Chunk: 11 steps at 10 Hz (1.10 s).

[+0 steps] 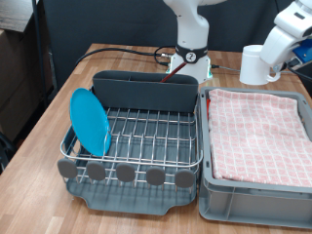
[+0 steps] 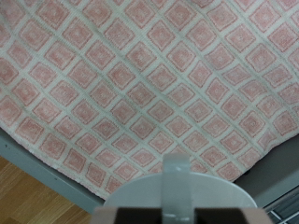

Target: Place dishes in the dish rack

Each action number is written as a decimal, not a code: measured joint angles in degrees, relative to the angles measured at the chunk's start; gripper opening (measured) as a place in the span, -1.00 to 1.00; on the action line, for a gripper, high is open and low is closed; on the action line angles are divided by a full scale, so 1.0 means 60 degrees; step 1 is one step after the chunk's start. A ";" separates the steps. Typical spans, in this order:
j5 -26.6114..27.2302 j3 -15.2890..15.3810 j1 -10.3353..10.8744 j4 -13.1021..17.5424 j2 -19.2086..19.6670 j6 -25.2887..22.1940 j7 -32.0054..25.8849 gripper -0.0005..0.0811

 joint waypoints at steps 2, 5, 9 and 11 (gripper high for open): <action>-0.0022 -0.0035 -0.0002 -0.0032 0.0029 0.0131 0.0508 -0.82; 0.0052 -0.0484 -0.0240 -0.0201 0.0034 0.1085 0.1453 -0.82; 0.0360 -0.1322 -0.0809 -0.0158 0.0277 0.2325 0.1259 -0.82; 0.0356 -0.1671 -0.1044 0.0099 0.0600 0.2988 0.1134 -0.82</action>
